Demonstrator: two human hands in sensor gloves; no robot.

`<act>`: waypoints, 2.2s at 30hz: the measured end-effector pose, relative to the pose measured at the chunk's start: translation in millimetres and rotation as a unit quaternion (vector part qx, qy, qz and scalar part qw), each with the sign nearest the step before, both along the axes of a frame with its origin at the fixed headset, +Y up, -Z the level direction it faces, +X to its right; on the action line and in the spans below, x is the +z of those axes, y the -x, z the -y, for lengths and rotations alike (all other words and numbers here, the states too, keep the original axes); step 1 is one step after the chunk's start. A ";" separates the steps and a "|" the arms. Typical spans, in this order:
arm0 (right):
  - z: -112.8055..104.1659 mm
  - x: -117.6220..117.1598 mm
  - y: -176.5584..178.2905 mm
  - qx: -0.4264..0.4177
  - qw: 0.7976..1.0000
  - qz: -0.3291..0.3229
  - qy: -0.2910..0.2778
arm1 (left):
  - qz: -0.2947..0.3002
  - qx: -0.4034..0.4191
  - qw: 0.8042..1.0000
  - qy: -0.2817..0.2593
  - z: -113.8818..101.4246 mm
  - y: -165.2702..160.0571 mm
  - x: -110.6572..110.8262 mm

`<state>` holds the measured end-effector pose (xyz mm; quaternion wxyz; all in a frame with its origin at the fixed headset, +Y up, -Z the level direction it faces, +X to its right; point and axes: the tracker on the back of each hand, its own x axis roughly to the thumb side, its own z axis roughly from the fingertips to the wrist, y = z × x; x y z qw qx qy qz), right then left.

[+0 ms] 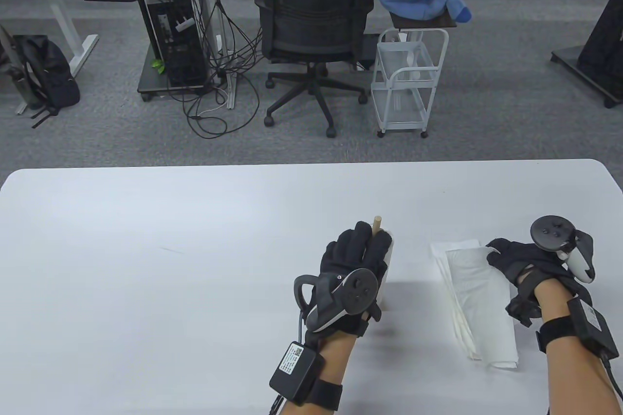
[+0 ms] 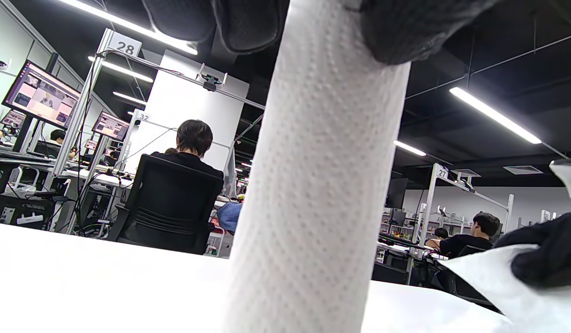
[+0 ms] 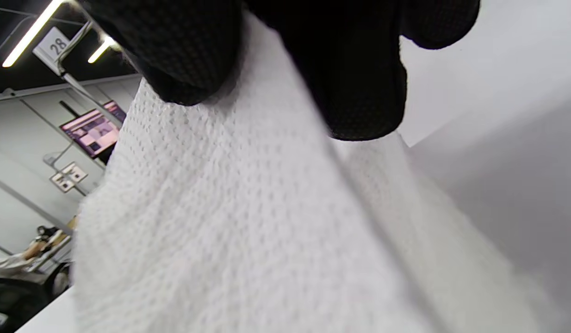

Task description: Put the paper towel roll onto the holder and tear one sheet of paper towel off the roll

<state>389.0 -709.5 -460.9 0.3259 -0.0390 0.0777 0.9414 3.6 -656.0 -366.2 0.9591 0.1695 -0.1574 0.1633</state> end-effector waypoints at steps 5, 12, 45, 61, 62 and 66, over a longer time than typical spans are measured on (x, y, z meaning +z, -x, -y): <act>17.2 -6.1 10.0 0.104 0.994 0.030 -0.018 | 0.002 0.001 1.000 0.000 0.1 -0.5 -0.1; 21.3 -4.6 37.6 0.270 0.961 0.037 -0.043 | 0.002 0.003 1.000 0.002 0.2 -0.6 0.1; -39.9 114.3 138.4 0.261 0.954 -0.041 -0.139 | -0.064 0.015 0.998 0.019 -9.9 101.3 76.7; -5.0 152.5 135.3 0.219 0.970 -0.028 -0.105 | -0.071 0.012 0.995 0.062 20.5 112.3 99.0; -3.8 152.5 135.2 0.217 0.970 -0.028 -0.106 | -0.071 0.013 0.996 0.060 21.3 113.1 99.3; 6.5 149.8 132.2 0.211 0.972 -0.022 -0.102 | -0.074 0.015 0.995 0.065 30.7 118.5 97.2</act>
